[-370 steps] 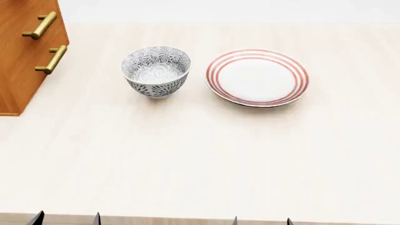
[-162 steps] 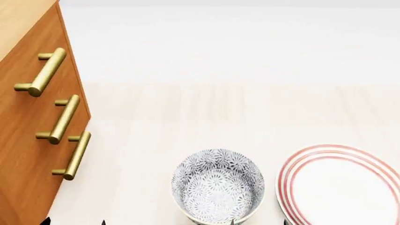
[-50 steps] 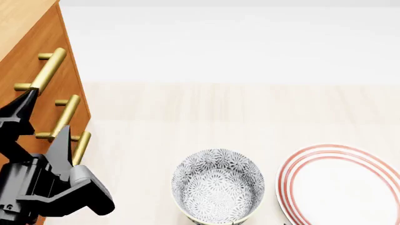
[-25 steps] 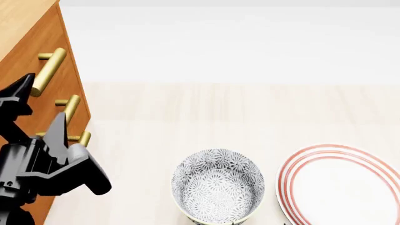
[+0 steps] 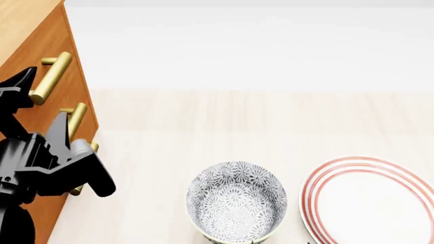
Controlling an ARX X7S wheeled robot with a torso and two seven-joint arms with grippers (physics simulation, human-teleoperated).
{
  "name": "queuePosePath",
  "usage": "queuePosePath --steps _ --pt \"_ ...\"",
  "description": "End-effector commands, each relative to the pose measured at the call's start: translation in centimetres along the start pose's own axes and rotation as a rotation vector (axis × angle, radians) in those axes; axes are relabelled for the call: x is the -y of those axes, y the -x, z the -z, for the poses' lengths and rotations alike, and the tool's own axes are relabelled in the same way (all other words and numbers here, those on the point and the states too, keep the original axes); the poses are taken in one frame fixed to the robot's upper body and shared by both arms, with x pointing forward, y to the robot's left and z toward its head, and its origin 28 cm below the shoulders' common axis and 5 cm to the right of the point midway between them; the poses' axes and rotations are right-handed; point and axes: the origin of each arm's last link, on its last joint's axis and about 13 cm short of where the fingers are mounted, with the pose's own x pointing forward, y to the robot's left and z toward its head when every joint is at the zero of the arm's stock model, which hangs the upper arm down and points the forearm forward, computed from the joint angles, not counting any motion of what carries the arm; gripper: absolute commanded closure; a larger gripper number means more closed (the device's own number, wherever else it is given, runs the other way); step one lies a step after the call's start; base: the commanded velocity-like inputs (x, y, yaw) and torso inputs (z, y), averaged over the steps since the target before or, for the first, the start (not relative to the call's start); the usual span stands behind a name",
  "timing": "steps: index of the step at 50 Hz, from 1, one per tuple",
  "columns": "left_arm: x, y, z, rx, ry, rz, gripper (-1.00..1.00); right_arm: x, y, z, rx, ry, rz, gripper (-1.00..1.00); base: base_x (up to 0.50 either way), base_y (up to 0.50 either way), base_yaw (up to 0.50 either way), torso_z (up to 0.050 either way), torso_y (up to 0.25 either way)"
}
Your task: Open the top drawer of the cabinet.
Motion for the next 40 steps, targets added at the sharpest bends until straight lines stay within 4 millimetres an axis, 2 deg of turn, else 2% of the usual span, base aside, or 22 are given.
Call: queuePosePath --steps 1,22,40 --pt "-0.7 -1.0 0.0 -0.006 -0.009 0.014 -1.00 -0.1 -0.1 0.0 0.006 -0.004 -0.006 -1.00 0.00 0.00 0.00 0.000 0.000" --pt "-0.5 -2.0 0.3 -0.021 -0.049 0.059 -1.00 -0.1 -0.1 -0.1 0.003 -0.003 -0.012 -1.00 0.00 0.00 0.00 0.000 0.000" --pt "-1.5 -3.7 -0.2 -0.090 -0.023 0.032 -1.00 -0.1 0.0 0.1 0.000 -0.006 -0.014 -1.00 0.00 0.00 0.00 0.000 0.000"
